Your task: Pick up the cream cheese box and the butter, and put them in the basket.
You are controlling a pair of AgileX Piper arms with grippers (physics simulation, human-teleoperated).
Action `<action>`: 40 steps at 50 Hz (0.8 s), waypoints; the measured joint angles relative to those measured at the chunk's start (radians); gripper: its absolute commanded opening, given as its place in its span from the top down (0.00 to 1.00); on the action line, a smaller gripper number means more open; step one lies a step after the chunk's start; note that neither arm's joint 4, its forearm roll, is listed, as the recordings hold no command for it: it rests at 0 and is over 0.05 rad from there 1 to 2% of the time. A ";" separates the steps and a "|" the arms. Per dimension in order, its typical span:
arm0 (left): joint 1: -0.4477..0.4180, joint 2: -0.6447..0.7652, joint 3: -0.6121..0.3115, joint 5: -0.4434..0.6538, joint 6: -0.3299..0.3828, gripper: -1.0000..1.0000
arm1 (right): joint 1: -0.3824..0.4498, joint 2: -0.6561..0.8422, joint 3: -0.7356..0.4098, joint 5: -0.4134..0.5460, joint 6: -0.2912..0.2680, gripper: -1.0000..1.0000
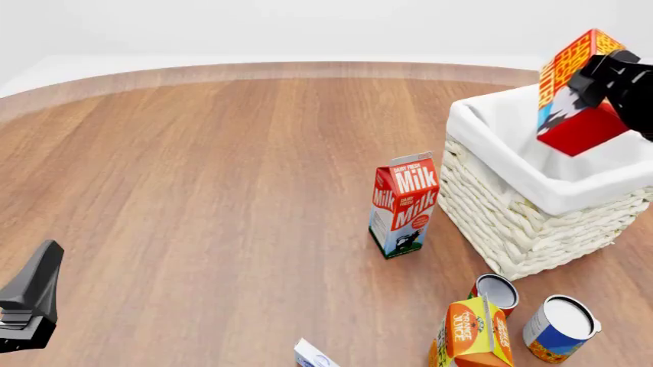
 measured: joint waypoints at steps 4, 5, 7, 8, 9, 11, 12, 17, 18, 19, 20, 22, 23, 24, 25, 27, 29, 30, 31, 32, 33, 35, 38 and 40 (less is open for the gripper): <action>0.000 0.000 0.000 0.000 0.000 0.00 | -0.001 0.006 0.009 -0.012 -0.001 1.00; 0.000 0.000 0.000 0.000 0.000 0.00 | -0.001 0.007 0.011 -0.014 -0.001 1.00; 0.000 0.000 0.000 0.000 0.000 0.00 | -0.002 0.009 0.016 -0.020 -0.001 1.00; 0.000 0.000 0.000 0.000 0.000 0.00 | -0.002 0.010 0.019 -0.022 -0.001 1.00; 0.000 0.000 0.000 0.000 0.000 0.00 | -0.003 0.011 0.021 -0.025 -0.001 1.00; 0.000 0.000 0.000 0.000 0.000 0.00 | -0.003 0.013 0.026 -0.030 0.000 1.00; 0.000 0.000 0.000 0.000 0.000 0.00 | -0.004 0.014 0.029 -0.033 0.000 1.00; 0.000 0.000 0.000 0.000 0.000 0.00 | -0.005 0.018 0.043 -0.048 0.001 1.00; 0.000 0.000 0.000 0.000 0.000 0.00 | -0.006 0.019 0.046 -0.051 0.002 1.00; 0.000 0.000 0.000 0.000 0.000 0.00 | -0.006 0.020 0.049 -0.054 0.002 1.00; 0.000 0.000 0.000 0.000 0.000 0.00 | -0.006 0.021 0.051 -0.056 0.002 1.00; 0.000 0.000 0.000 0.000 0.000 0.00 | -0.007 0.024 0.056 -0.062 0.003 1.00; 0.000 0.000 0.000 0.000 0.000 0.00 | -0.008 0.025 0.058 -0.064 0.003 1.00; 0.000 0.000 0.000 0.000 0.000 0.00 | -0.008 0.026 0.060 -0.067 0.003 1.00; 0.000 0.000 0.000 0.000 0.000 0.00 | -0.009 0.027 0.062 -0.069 0.003 1.00; 0.000 0.000 0.000 0.000 0.000 0.00 | -0.010 0.029 0.066 -0.074 0.003 1.00; 0.000 0.000 0.000 0.000 0.000 0.00 | -0.011 0.031 0.070 -0.079 0.004 1.00; 0.000 0.000 0.000 0.000 0.000 0.00 | -0.011 0.032 0.072 -0.082 0.004 1.00; 0.000 0.000 0.000 0.000 0.000 0.00 | -0.012 0.033 0.074 -0.084 0.004 1.00; 0.000 0.000 0.000 0.000 0.000 0.00 | -0.012 0.034 0.075 -0.085 0.005 1.00; 0.000 0.000 0.000 0.000 0.000 0.00 | -0.013 0.035 0.076 -0.087 0.005 1.00; 0.000 0.000 0.000 0.000 0.000 0.00 | -0.014 0.036 0.079 -0.091 0.005 1.00; 0.000 0.000 0.000 0.000 0.000 0.00 | -0.016 0.039 0.082 -0.097 0.006 1.00; 0.000 0.000 0.000 0.000 0.000 0.00 | -0.018 0.041 0.083 -0.100 0.006 1.00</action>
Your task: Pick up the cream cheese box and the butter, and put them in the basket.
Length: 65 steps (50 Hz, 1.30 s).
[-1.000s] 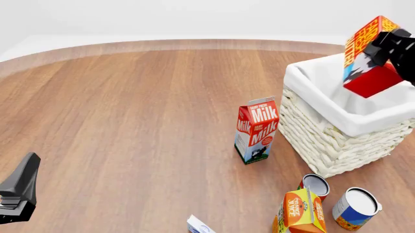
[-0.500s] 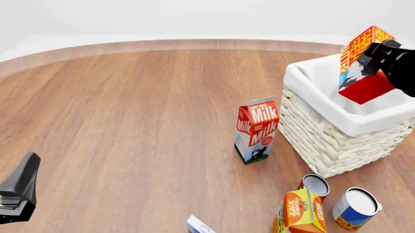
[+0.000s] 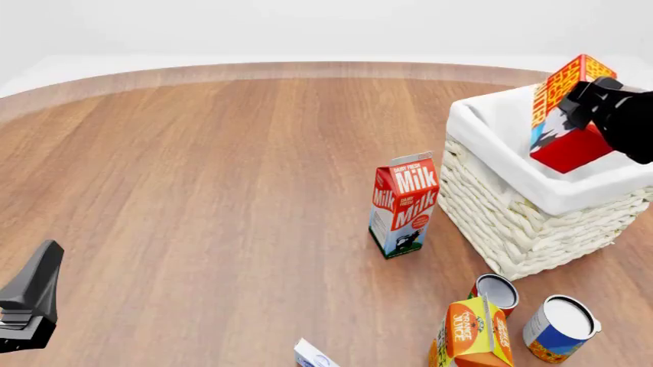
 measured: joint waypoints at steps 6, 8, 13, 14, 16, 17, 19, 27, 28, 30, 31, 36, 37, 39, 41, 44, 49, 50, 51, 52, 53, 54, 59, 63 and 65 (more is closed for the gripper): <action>0.000 0.000 0.000 0.000 0.000 0.00 | -0.003 0.005 0.001 -0.007 0.001 1.00; 0.000 0.000 0.000 0.000 0.000 0.00 | -0.004 0.007 0.001 -0.009 0.002 1.00; 0.000 0.000 0.000 0.000 0.000 0.00 | -0.006 0.011 -0.001 -0.012 0.002 1.00; 0.000 0.000 0.000 0.000 0.000 0.00 | -0.006 0.012 -0.001 -0.012 0.002 1.00; 0.000 0.000 0.000 0.000 0.000 0.00 | -0.006 0.013 -0.002 -0.013 0.003 1.00; 0.000 0.000 0.000 0.000 0.000 0.00 | -0.007 0.014 -0.002 -0.013 0.003 1.00; 0.000 0.000 0.000 0.000 0.000 0.00 | -0.008 0.017 -0.003 -0.015 0.002 1.00; 0.000 0.000 0.000 0.000 0.000 0.00 | -0.013 0.017 -0.016 -0.013 0.007 0.00; 0.000 0.000 0.000 0.000 0.000 0.00 | -0.013 0.015 -0.018 -0.013 0.008 0.00; 0.000 0.000 0.000 0.000 0.000 0.00 | -0.014 0.012 -0.021 -0.012 0.009 0.00; 0.000 0.000 0.000 0.000 0.000 0.00 | -0.015 0.011 -0.022 -0.011 0.009 0.00; 0.000 0.000 0.000 0.000 0.000 0.00 | -0.015 0.003 -0.027 -0.008 0.010 0.00; 0.000 0.000 0.000 0.000 0.000 0.00 | -0.015 0.002 -0.028 -0.007 0.010 0.00; 0.000 0.000 0.000 0.000 0.000 0.00 | -0.015 -0.001 -0.030 -0.006 0.010 0.00; 0.000 0.000 0.000 0.000 0.000 0.00 | -0.016 -0.004 -0.031 -0.005 0.009 0.00; 0.000 0.000 0.000 0.000 0.000 0.00 | -0.016 -0.007 -0.031 -0.004 0.009 0.00; 0.000 0.000 0.000 0.000 0.000 0.00 | -0.014 -0.015 -0.032 -0.001 0.008 0.00; 0.000 0.000 0.000 0.000 0.000 0.00 | -0.013 -0.017 -0.032 0.001 0.008 0.00; 0.000 0.000 0.000 0.000 0.000 0.00 | -0.011 -0.020 -0.031 0.002 0.008 0.00; 0.000 0.000 0.000 0.000 0.000 0.00 | -0.010 -0.022 -0.031 0.003 0.008 0.00; 0.000 0.000 0.000 0.000 0.000 0.00 | -0.009 -0.024 -0.031 0.004 0.008 0.00; 0.000 0.000 0.000 0.000 0.000 0.00 | -0.008 -0.025 -0.031 0.004 0.008 0.00; 0.000 0.000 0.000 0.000 0.000 0.00 | 0.010 -0.050 -0.035 0.025 0.005 0.00; 0.000 0.000 0.000 0.000 0.000 0.00 | 0.033 -0.078 -0.044 0.053 -0.001 0.00; 0.000 0.000 0.000 0.000 0.000 0.00 | 0.047 -0.094 -0.051 0.071 -0.005 0.00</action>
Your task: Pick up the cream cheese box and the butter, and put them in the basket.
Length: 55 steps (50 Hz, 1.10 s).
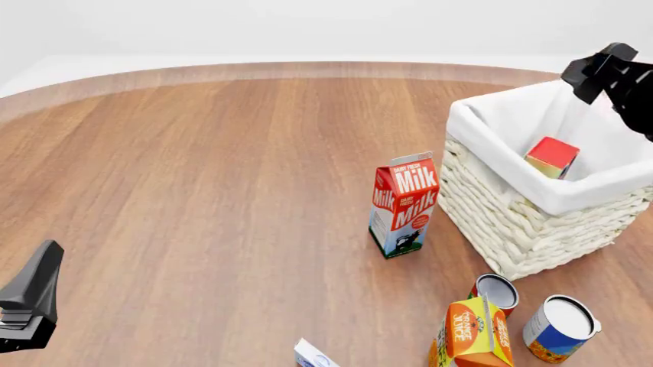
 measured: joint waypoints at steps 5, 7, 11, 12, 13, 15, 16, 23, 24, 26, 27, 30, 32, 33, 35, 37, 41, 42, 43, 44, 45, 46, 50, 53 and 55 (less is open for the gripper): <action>0.000 0.000 0.000 0.000 0.000 0.00 | 0.046 -0.046 -0.026 0.057 -0.016 0.00; 0.000 0.000 0.000 0.000 0.000 0.00 | 0.067 -0.063 -0.039 0.081 -0.024 0.00; 0.000 0.000 0.000 0.000 0.000 0.00 | 0.117 -0.099 -0.069 0.134 -0.042 0.00; 0.000 0.000 0.000 0.000 0.000 0.00 | 0.130 -0.107 -0.076 0.147 -0.047 0.00; 0.000 0.000 0.000 0.000 0.000 0.00 | 0.144 -0.115 -0.083 0.159 -0.051 0.00; 0.000 0.000 0.000 0.000 0.000 0.00 | 0.169 -0.131 -0.095 0.182 -0.059 0.00; 0.000 0.000 0.000 0.000 0.000 0.00 | 0.183 -0.138 -0.102 0.194 -0.064 0.00; 0.000 0.000 0.000 0.000 0.000 0.00 | 0.270 -0.180 -0.135 0.260 -0.091 0.00; 0.000 0.000 0.000 0.000 0.000 0.00 | 0.281 -0.185 -0.138 0.267 -0.095 0.00; 0.000 0.000 0.000 0.000 0.000 0.00 | 0.304 -0.194 -0.144 0.281 -0.101 0.00; 0.000 0.000 0.000 0.000 0.000 0.00 | 0.315 -0.198 -0.147 0.288 -0.105 0.00; 0.000 0.000 0.000 0.000 0.000 0.00 | 0.349 -0.209 -0.157 0.306 -0.114 0.00; 0.000 0.000 0.000 0.000 0.000 0.00 | 0.372 -0.214 -0.165 0.318 -0.120 0.00; 0.000 0.000 0.000 0.000 0.000 0.00 | 0.384 -0.216 -0.168 0.323 -0.123 0.00; 0.000 0.000 0.000 0.000 0.000 0.00 | 0.408 -0.219 -0.175 0.332 -0.129 0.00; 0.000 0.000 0.000 0.000 0.000 0.00 | 0.432 -0.220 -0.182 0.340 -0.134 0.00; 0.000 0.000 0.000 0.000 0.000 0.00 | 0.477 -0.219 -0.195 0.352 -0.144 0.00; 0.000 0.000 0.000 0.000 0.000 0.00 | 0.489 -0.217 -0.198 0.355 -0.146 0.00; 0.000 0.000 0.000 0.000 0.000 0.00 | 0.500 -0.215 -0.201 0.357 -0.148 0.00; 0.000 0.000 0.000 0.000 0.000 0.00 | 0.512 -0.213 -0.205 0.358 -0.150 0.00; 0.000 0.000 0.000 0.000 0.000 0.00 | 0.524 -0.210 -0.207 0.359 -0.152 0.00; 0.000 0.000 0.000 0.000 0.000 0.00 | 0.536 -0.208 -0.208 0.359 -0.154 0.00; 0.000 0.000 0.000 0.000 0.000 0.00 | 0.583 -0.197 -0.209 0.352 -0.160 0.00; 0.000 0.000 0.000 0.000 0.000 0.00 | 0.614 -0.188 -0.207 0.347 -0.164 0.00; 0.000 0.000 0.000 0.000 0.000 0.00 | 0.633 -0.182 -0.206 0.343 -0.166 0.00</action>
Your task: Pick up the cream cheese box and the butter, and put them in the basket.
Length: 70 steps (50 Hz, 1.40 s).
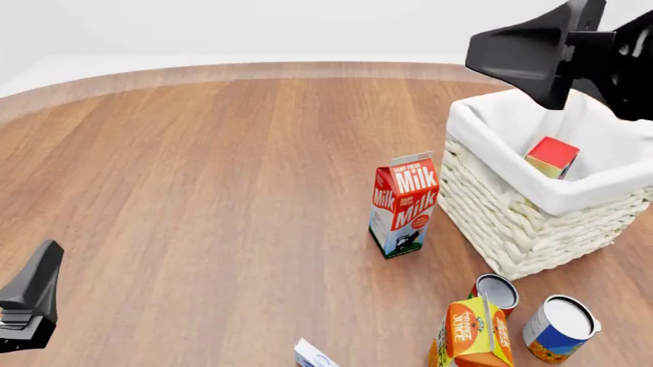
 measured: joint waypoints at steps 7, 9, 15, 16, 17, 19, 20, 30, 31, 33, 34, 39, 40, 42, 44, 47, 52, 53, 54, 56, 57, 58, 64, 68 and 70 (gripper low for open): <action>0.000 0.000 0.000 0.000 0.000 0.00 | 0.068 0.026 0.013 -0.018 -0.003 0.00; 0.000 0.000 0.000 0.000 0.000 0.00 | 0.086 0.033 0.014 -0.020 -0.005 0.00; 0.000 0.000 0.000 0.000 0.000 0.00 | 0.133 0.057 0.011 -0.017 -0.012 0.00; 0.000 0.000 0.000 0.000 0.000 0.00 | 0.140 0.061 0.010 -0.016 -0.013 0.00; 0.000 0.000 0.000 0.000 0.000 0.00 | 0.147 0.065 0.008 -0.015 -0.014 0.00; 0.000 0.000 0.000 0.000 0.000 0.00 | 0.160 0.074 0.006 -0.013 -0.017 0.00; 0.000 0.000 0.000 0.000 0.000 0.00 | 0.167 0.079 0.005 -0.013 -0.018 0.00; 0.000 0.000 0.000 0.000 0.000 0.00 | 0.215 0.126 0.011 -0.012 -0.022 0.00; 0.000 0.000 0.000 0.000 0.000 0.00 | 0.218 0.130 0.013 -0.012 -0.022 0.00; 0.000 0.000 0.000 0.000 0.000 0.00 | 0.223 0.138 0.016 -0.013 -0.022 0.00; 0.000 0.000 0.000 0.000 0.000 0.00 | 0.227 0.142 0.019 -0.015 -0.021 0.00; 0.000 0.000 0.000 0.000 0.000 0.00 | 0.243 0.165 0.030 -0.024 -0.017 0.00; 0.000 0.000 0.000 0.000 0.000 0.00 | 0.246 0.169 0.032 -0.026 -0.016 0.00; 0.000 0.000 0.000 0.000 0.000 0.00 | 0.252 0.178 0.036 -0.029 -0.013 0.00; 0.000 0.000 0.000 0.000 0.000 0.00 | 0.258 0.186 0.039 -0.033 -0.011 0.00; 0.000 0.000 0.000 0.000 0.000 0.00 | 0.268 0.198 0.044 -0.038 -0.007 0.00; 0.000 0.000 0.000 0.000 0.000 0.00 | 0.284 0.217 0.050 -0.047 0.000 0.00; 0.000 0.000 0.000 0.000 0.000 0.00 | 0.286 0.220 0.051 -0.048 0.001 0.00; 0.000 0.000 0.000 0.000 0.000 0.00 | 0.288 0.223 0.052 -0.050 0.002 0.00; 0.000 0.000 0.000 0.000 0.000 0.00 | 0.293 0.229 0.055 -0.052 0.004 0.00; 0.000 0.000 0.000 0.000 0.000 0.00 | 0.295 0.232 0.056 -0.053 0.005 0.00; 0.000 0.000 0.000 0.000 0.000 0.00 | 0.298 0.234 0.057 -0.054 0.006 0.00; 0.000 0.000 0.000 0.000 0.000 0.00 | 0.306 0.247 0.067 -0.058 0.011 0.00; 0.000 0.000 0.000 0.000 0.000 0.00 | 0.308 0.252 0.079 -0.060 0.014 0.00; 0.000 0.000 0.000 0.000 0.000 0.00 | 0.309 0.253 0.083 -0.058 0.016 0.00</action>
